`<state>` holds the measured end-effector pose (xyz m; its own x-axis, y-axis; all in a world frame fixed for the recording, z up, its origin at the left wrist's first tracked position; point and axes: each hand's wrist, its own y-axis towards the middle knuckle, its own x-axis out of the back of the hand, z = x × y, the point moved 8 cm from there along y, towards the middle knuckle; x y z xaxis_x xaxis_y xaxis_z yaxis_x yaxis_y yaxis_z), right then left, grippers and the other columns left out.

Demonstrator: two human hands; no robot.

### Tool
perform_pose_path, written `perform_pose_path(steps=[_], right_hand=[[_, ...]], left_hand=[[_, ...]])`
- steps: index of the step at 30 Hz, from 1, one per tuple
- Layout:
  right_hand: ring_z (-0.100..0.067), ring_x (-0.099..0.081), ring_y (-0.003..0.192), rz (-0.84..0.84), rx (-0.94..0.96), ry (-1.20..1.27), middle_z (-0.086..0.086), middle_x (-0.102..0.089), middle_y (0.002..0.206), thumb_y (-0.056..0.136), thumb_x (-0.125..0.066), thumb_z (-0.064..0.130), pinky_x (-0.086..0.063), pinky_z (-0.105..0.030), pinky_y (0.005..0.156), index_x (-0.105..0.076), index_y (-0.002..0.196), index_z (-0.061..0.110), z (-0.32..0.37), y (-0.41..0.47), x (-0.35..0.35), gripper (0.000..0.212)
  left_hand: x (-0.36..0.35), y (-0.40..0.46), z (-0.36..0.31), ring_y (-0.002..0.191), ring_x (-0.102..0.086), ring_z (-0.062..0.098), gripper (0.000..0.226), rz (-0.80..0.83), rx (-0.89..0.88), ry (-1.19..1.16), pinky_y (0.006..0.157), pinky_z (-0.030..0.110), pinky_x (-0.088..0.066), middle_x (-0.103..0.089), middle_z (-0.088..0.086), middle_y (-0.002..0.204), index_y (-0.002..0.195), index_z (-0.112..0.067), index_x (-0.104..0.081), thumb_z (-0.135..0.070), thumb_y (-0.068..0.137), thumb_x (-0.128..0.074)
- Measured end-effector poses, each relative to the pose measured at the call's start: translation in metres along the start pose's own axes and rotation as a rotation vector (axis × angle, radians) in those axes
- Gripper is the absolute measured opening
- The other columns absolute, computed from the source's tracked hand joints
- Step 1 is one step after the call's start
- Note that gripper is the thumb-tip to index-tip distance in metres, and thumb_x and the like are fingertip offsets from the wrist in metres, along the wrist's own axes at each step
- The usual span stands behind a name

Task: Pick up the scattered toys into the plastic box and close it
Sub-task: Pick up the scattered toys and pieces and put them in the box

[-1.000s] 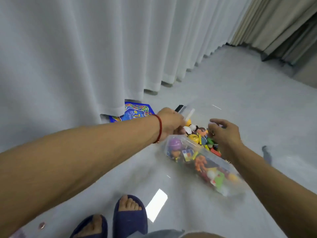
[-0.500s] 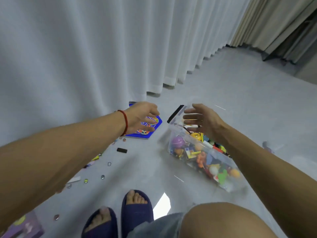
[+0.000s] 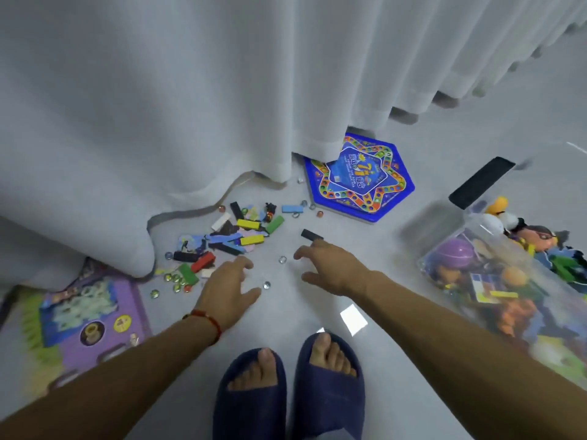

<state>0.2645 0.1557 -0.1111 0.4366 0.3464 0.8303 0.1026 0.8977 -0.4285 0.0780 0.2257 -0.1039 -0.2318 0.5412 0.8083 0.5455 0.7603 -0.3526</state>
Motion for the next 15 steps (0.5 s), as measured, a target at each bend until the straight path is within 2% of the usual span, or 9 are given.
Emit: perform_pose_path(steps=[2,4,6,8,11,15], right_hand=[[-0.029,-0.051,0.119,-0.039,0.047,-0.004,-0.006,-0.047,0.135,0.093,-0.065,0.035,-0.051,-0.045,0.093,-0.047,0.139,0.028,0.014,0.024,-0.018,0.050],[-0.030,-0.048,0.115,-0.103,0.076,-0.025,-0.005,-0.046,0.135,0.093,-0.064,0.035,-0.053,-0.047,0.087,-0.048,0.137,0.026,0.024,0.043,-0.033,0.047],[-0.029,-0.047,0.108,-0.197,0.124,-0.092,-0.006,-0.050,0.127,0.094,-0.061,0.027,-0.053,-0.045,0.081,-0.054,0.127,0.020,0.033,0.056,-0.041,0.034],[-0.028,-0.051,0.102,-0.258,0.153,-0.099,-0.009,-0.056,0.115,0.091,-0.061,0.009,-0.052,-0.041,0.080,-0.060,0.116,0.014,0.035,0.062,-0.043,0.025],[-0.026,-0.057,0.101,-0.265,0.207,-0.013,-0.008,-0.059,0.110,0.089,-0.060,0.003,-0.051,-0.036,0.085,-0.064,0.113,0.012,0.043,0.060,-0.048,0.025],[-0.019,-0.056,0.101,-0.244,0.341,0.108,-0.004,-0.056,0.119,0.098,-0.057,0.018,-0.052,-0.031,0.087,-0.060,0.127,0.019,0.074,0.038,-0.061,0.030]], left_hand=[[-0.008,-0.004,0.010,0.107,-0.048,0.020,0.053,-0.159,0.014,0.067,0.088,0.032,-0.048,-0.051,0.004,0.115,0.125,-0.022,-0.050,-0.035,0.080,-0.075],[-0.015,-0.004,0.022,0.111,-0.046,0.025,0.058,-0.240,0.026,0.114,0.093,0.038,-0.049,-0.047,0.008,0.119,0.128,-0.017,-0.051,-0.030,0.077,-0.077],[-0.020,-0.002,0.030,0.116,-0.046,0.028,0.060,-0.253,0.014,0.079,0.099,0.040,-0.046,-0.045,0.011,0.125,0.132,-0.014,-0.050,-0.022,0.079,-0.076],[-0.025,0.004,0.033,0.120,-0.045,0.028,0.057,-0.222,-0.030,0.080,0.103,0.036,-0.042,-0.045,0.012,0.131,0.135,-0.014,-0.050,-0.015,0.083,-0.072],[-0.030,0.014,0.036,0.108,-0.053,0.030,0.046,-0.227,-0.112,0.143,0.092,0.039,-0.050,-0.054,0.014,0.123,0.124,-0.013,-0.061,-0.002,0.080,-0.070],[-0.037,0.029,0.046,0.088,-0.062,0.028,0.033,-0.161,-0.144,0.188,0.077,0.035,-0.052,-0.064,0.011,0.099,0.104,-0.011,-0.071,0.007,0.077,-0.069]])
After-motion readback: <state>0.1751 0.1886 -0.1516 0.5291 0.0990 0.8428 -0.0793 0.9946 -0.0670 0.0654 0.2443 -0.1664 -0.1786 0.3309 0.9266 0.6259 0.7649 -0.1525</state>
